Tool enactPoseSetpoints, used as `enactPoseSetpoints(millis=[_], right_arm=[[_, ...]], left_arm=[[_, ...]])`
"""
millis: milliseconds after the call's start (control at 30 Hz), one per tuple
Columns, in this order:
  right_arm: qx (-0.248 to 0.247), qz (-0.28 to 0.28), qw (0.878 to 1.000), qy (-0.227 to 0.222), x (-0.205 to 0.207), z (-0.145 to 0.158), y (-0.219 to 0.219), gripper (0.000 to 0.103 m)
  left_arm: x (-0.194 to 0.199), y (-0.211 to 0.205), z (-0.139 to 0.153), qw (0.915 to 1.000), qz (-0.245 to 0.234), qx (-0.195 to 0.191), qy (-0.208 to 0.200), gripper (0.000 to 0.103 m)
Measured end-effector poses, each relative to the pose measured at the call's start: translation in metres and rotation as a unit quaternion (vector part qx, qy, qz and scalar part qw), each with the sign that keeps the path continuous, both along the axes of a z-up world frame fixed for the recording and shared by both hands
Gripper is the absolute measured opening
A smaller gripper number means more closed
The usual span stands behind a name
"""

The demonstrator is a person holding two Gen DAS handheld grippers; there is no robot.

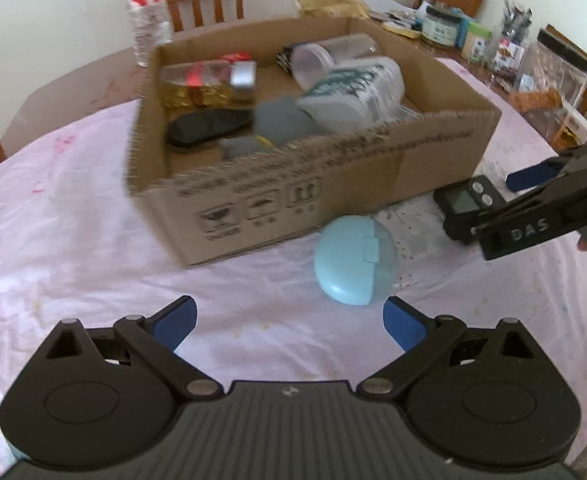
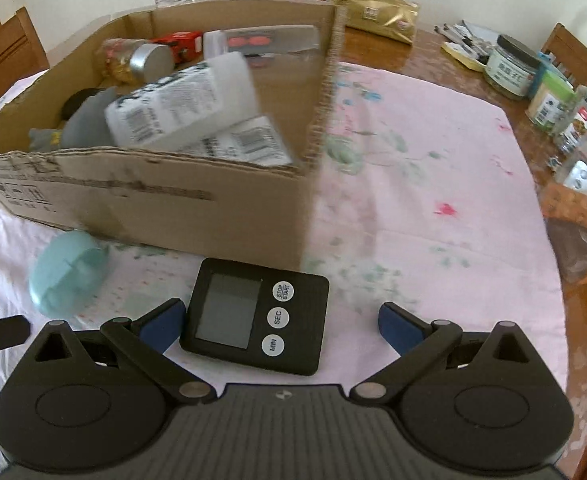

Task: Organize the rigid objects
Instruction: 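Grasp the light blue round case with the left tool while the right tool grasps the black timer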

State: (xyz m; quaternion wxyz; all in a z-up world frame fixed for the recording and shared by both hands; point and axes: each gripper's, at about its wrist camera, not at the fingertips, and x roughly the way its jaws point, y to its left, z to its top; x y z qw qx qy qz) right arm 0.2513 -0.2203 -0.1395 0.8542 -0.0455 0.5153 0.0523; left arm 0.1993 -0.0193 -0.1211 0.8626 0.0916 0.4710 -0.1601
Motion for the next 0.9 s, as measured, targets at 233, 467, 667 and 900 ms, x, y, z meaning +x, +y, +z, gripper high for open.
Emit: enactPoseSetpoints(millis=[233, 467, 667, 900], right_arm=[[0.002, 0.030, 1.000, -0.008, -0.004, -0.001, -0.008, 0.103], [0.003, 0.057, 0.998, -0.010, -0.011, 0.001, -0.016, 0.103], [0.005, 0.065, 0.998, -0.014, -0.013, 0.001, -0.018, 0.103], [0.005, 0.066, 0.998, -0.018, -0.013, 0.000, -0.018, 0.103]], left_arm=[[0.009, -0.021, -0.013, 0.9999, -0.011, 0.007, 0.003, 0.100], [0.017, -0.027, -0.014, 1.0000, 0.001, -0.004, -0.002, 0.100], [0.020, -0.033, -0.013, 1.0000, 0.004, -0.008, -0.002, 0.097], [0.019, -0.040, -0.009, 0.9999, -0.002, -0.011, -0.009, 0.078]])
